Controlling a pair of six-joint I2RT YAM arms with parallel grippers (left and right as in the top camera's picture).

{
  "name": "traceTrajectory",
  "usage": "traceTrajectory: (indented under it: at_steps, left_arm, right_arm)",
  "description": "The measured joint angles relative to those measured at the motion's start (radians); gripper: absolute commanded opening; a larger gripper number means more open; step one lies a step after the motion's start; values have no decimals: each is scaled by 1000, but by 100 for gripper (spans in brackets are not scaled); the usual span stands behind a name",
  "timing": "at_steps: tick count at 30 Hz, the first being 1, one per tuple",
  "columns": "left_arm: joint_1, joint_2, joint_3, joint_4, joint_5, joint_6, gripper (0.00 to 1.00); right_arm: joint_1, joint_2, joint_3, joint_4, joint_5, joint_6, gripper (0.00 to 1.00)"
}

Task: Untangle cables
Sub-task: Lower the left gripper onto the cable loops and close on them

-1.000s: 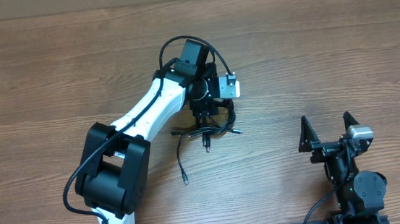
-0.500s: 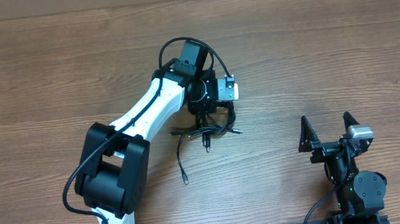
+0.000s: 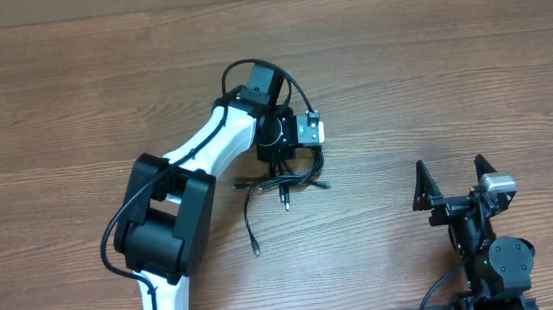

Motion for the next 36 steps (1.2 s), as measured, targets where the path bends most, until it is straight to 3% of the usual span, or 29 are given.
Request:
traceTrajectory:
  at_steps: [6,9,11,13,15,19,21,22,26,32,34,36]
  left_arm:
    - [0,1,1,8,8,9,6]
    - [0,1,1,10,9,9,4]
    - [0,1,4,9,11,4,8]
    - [0,1,8,8,10,-9,34]
    - [0,0,14,4,11,-24,45]
    - [0,-26,22,-8,11,-43,47]
    - [0,-42,24,-8,11,-45,40]
    - [0,-51,24,-8,11,-45,31]
    - [0,-65,28,-15,11,-48,29]
    - [0,-65,29,-29,11,-53,59]
    - [0,-65,29,-39,11,-54,62]
    - [0,-65,29,-48,11,-52,55]
  right_arm:
    - [0,0,0,1,0,-1,100]
    - [0,0,0,1,0,0,100]
    - [0,0,0,1,0,-1,100]
    - [0,0,0,1,0,-1,100]
    - [0,0,0,0,0,0,100]
    - [0,0,0,1,0,0,100]
    - [0,0,0,1,0,0,100]
    - [0,0,0,0,0,-1,100]
    - [0,0,0,1,0,0,100]
    - [0,0,0,1,0,0,100]
    - [0,0,0,0,0,-1,100]
    - [0,0,0,1,0,0,100]
